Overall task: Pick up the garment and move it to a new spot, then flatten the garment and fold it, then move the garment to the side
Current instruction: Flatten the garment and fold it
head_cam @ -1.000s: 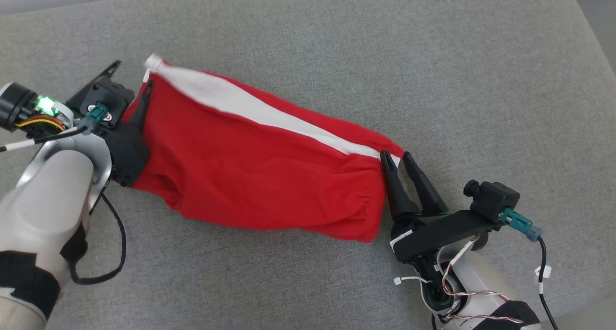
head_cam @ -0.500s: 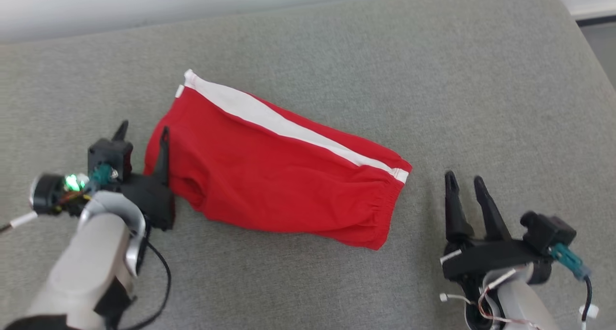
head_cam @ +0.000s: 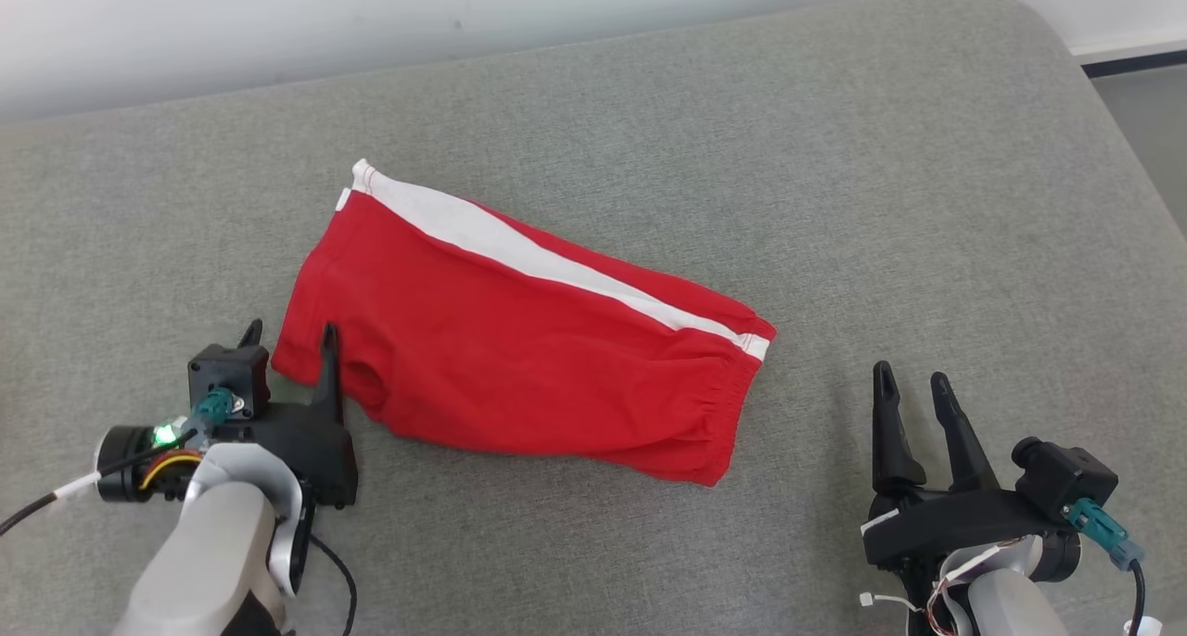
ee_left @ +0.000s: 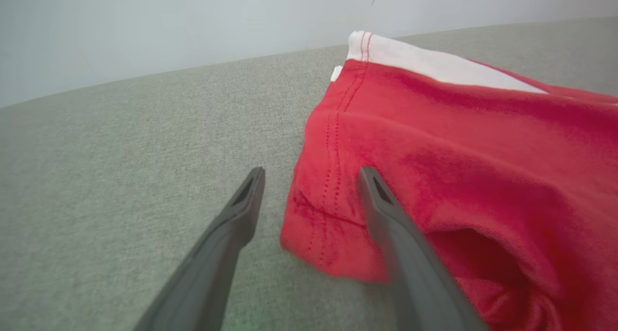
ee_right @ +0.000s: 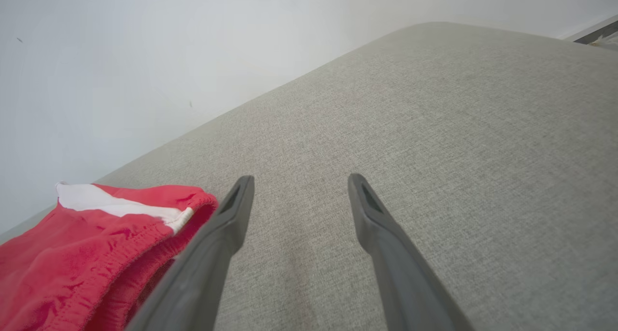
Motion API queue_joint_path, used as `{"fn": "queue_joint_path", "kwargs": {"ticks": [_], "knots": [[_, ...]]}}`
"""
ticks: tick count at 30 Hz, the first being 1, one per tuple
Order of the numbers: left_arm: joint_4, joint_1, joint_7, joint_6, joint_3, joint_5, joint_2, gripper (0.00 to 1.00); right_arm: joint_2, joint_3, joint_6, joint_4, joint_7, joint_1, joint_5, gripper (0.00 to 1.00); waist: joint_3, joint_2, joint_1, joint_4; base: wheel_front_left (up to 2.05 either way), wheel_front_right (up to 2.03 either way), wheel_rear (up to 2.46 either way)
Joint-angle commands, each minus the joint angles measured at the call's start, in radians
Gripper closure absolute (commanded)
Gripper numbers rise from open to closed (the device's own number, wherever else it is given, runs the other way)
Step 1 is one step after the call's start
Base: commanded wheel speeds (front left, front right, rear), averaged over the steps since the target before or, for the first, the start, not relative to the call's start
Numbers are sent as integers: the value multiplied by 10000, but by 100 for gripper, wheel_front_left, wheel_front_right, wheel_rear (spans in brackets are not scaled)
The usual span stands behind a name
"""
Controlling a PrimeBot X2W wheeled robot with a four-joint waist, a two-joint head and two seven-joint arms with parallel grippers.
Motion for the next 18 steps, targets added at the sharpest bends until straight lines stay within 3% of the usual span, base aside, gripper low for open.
{"fn": "queue_joint_path", "kwargs": {"ticks": [1,6,7,8,9,10,12,13,18], "knots": [[124,193,-31,1,43,109,-58,0,44,-14,-24,31,3,100,-65,0,-1,0,1,-48,0,0,0],[854,240,-28,4,141,137,-221,0,70,-10,-24,71,3,198,-80,0,-65,0,1,-124,0,0,0],[990,232,-28,-2,111,194,-259,18,73,-13,-24,87,3,216,-90,0,-87,0,1,-130,0,0,0],[1082,228,-22,14,111,231,-282,47,76,-17,-24,103,3,228,-97,0,-118,0,1,-128,0,0,0],[1195,254,-21,22,171,181,-303,59,82,-9,-24,107,3,238,-100,0,-141,0,1,-130,0,0,0],[1272,272,-21,5,201,173,-312,65,85,6,-24,108,3,236,-105,0,-160,0,1,-129,0,0,0],[1380,311,-21,-50,282,138,-360,93,85,48,-24,120,3,227,-89,0,-199,0,1,-121,0,0,0],[1404,334,-21,-83,298,136,-383,100,80,69,-24,126,3,233,-74,0,-217,0,1,-111,0,0,0],[1324,533,-23,-157,514,172,-446,100,46,133,-24,155,3,320,-32,0,-347,0,1,-50,0,0,0]]}}
